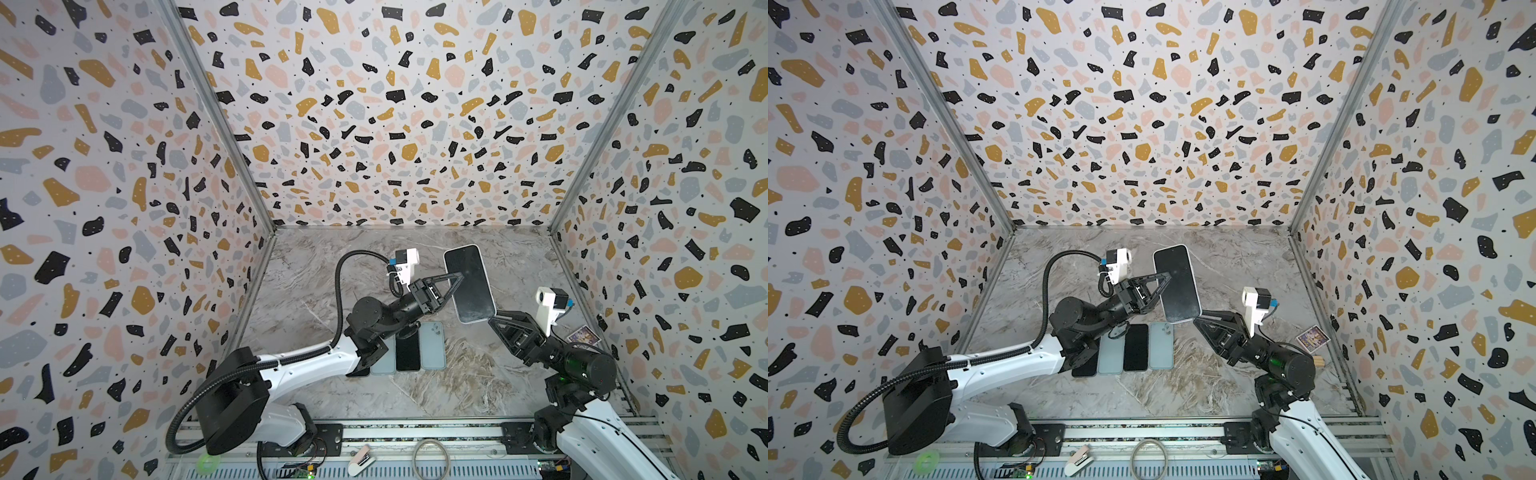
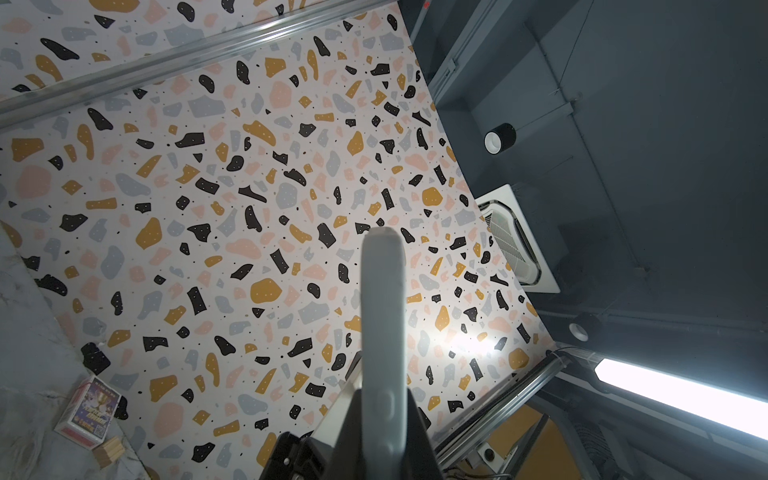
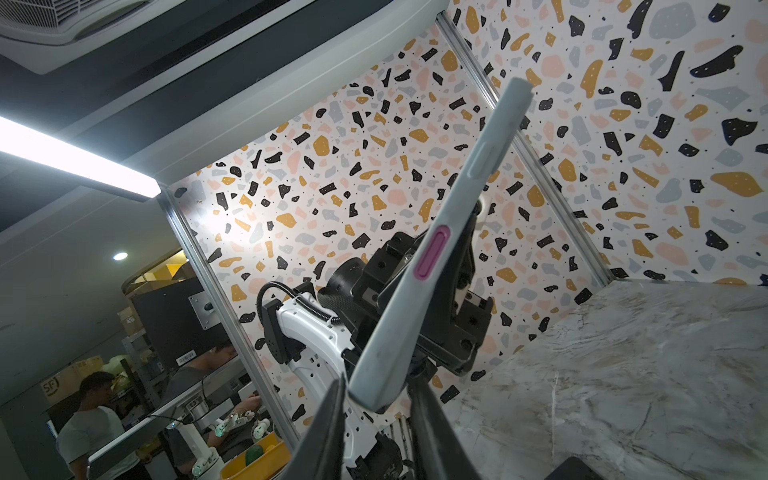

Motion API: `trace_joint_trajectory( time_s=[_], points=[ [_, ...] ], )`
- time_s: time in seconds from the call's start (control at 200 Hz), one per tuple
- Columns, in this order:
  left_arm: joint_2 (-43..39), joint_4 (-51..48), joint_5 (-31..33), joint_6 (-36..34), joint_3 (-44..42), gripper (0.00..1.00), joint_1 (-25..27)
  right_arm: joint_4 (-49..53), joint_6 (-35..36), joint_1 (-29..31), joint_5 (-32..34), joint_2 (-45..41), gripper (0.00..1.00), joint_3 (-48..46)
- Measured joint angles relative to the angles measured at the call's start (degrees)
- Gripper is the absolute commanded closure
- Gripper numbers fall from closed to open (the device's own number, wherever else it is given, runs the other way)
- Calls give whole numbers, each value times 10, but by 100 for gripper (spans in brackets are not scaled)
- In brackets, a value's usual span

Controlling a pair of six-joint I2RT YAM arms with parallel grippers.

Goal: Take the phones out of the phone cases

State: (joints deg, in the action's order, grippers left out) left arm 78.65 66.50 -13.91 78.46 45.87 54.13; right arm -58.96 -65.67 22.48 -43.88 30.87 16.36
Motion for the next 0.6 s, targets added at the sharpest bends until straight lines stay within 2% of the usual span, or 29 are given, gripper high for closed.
trace_joint_trajectory(
  time_s=[0.601],
  points=[
    [-12,-23,3,-17,0,100,0,16,0,0,2,-9,75,1]
  ],
)
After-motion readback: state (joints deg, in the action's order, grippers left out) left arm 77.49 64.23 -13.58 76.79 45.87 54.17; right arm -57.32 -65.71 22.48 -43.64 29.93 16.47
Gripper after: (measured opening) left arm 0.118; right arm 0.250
